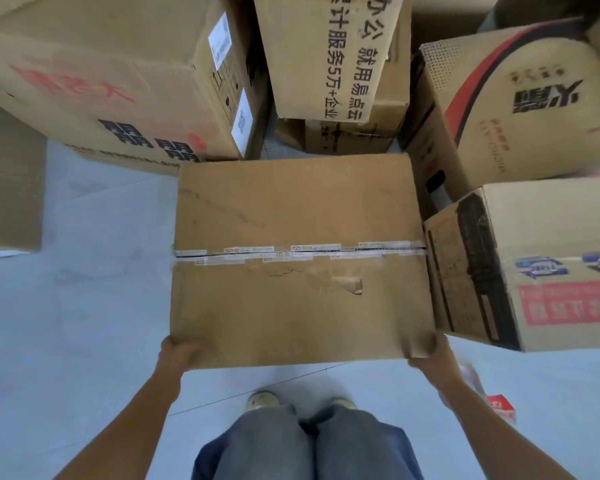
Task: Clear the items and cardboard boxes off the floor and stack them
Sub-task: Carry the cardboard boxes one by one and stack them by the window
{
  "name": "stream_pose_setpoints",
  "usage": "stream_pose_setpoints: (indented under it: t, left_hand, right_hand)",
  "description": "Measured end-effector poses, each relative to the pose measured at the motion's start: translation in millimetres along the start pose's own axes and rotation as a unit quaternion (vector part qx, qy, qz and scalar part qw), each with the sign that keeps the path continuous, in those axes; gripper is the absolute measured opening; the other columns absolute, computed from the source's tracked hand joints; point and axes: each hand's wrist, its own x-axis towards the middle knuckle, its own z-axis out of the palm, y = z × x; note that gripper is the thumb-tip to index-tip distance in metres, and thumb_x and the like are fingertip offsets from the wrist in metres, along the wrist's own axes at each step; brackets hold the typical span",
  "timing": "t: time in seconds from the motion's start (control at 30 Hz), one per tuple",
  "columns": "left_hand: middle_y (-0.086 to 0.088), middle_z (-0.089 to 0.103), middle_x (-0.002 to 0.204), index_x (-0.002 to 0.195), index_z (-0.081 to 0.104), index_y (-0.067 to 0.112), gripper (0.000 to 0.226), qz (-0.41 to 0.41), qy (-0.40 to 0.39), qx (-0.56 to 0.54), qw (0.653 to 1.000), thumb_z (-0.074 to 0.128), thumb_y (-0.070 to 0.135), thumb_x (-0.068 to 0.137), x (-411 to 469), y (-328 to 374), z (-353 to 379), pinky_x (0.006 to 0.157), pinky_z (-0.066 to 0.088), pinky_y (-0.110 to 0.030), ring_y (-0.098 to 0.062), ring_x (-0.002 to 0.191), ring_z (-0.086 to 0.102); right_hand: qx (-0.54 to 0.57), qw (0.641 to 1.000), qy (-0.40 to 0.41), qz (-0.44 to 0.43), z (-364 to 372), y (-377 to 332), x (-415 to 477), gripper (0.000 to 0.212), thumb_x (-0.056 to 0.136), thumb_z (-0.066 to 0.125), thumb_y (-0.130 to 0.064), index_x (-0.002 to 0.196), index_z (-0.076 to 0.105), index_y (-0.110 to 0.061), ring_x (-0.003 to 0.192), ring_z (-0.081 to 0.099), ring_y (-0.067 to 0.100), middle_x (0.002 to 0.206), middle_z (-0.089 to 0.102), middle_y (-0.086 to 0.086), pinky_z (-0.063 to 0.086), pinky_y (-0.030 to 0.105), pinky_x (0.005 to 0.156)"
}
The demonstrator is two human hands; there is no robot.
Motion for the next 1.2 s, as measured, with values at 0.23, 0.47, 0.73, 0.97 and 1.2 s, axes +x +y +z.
stream_pose_setpoints:
  t: [0.23, 0.47, 0.73, 0.97, 1.2]
  left_hand:
    - [-0.012, 0.036, 0.145, 0.143, 0.028, 0.009, 0.056, 0.037, 0.019, -0.042, 0.998, 0.05, 0.005, 0.092, -34, 23, -31, 0.107, 0.025, -0.044, -0.032, 0.131, 0.035]
    - [-0.01, 0.054, 0.124, 0.137, 0.045, 0.011, 0.049, 0.082, 0.02, -0.07, 0.994, 0.053, 0.005, 0.089, -125, 63, -109, 0.091, 0.028, -0.035, -0.027, 0.109, 0.049]
    - [-0.011, 0.045, 0.137, 0.145, 0.031, 0.019, 0.068, 0.169, 0.035, -0.078, 0.982, 0.052, -0.006, 0.086, -261, 89, -186, 0.092, 0.04, -0.04, -0.033, 0.12, 0.047]
    - [-0.019, 0.039, 0.143, 0.145, 0.03, 0.008, 0.072, 0.147, 0.107, -0.108, 0.977, 0.066, 0.005, 0.083, -378, 94, -236, 0.1, 0.038, -0.043, -0.036, 0.124, 0.044]
    - [-0.023, 0.058, 0.122, 0.116, 0.057, -0.007, 0.042, 0.192, 0.082, -0.185, 0.96, 0.071, 0.005, 0.079, -482, 143, -268, 0.093, 0.042, -0.041, -0.034, 0.108, 0.055]
  right_hand:
    - [0.053, 0.999, 0.009, -0.007, -17, -27, -36, 0.072, 0.074, 0.058, 0.019, 0.137, 0.031, -0.003, 0.107, 0.043, 0.031, 0.116, 0.043, 0.01, 0.038, 0.034, 0.08]
    - [0.083, 0.996, -0.008, -0.045, -77, -91, -111, 0.061, 0.075, 0.068, 0.01, 0.129, 0.042, -0.001, 0.101, 0.047, 0.024, 0.109, 0.048, 0.007, 0.036, 0.032, 0.08]
    - [0.11, 0.988, -0.046, -0.094, -150, -166, -205, 0.015, 0.077, 0.069, 0.004, 0.089, 0.06, 0.004, 0.075, 0.06, 0.012, 0.078, 0.062, 0.005, 0.045, 0.018, 0.067]
    - [0.089, 0.988, -0.043, -0.116, -214, -220, -298, 0.043, 0.073, 0.074, -0.002, 0.112, 0.057, 0.004, 0.1, 0.058, 0.03, 0.103, 0.062, 0.015, 0.048, 0.034, 0.081]
    - [0.065, 0.975, -0.019, -0.214, -303, -303, -368, 0.03, 0.084, 0.063, -0.008, 0.113, 0.053, -0.006, 0.085, 0.053, 0.018, 0.1, 0.057, 0.008, 0.044, 0.029, 0.074]
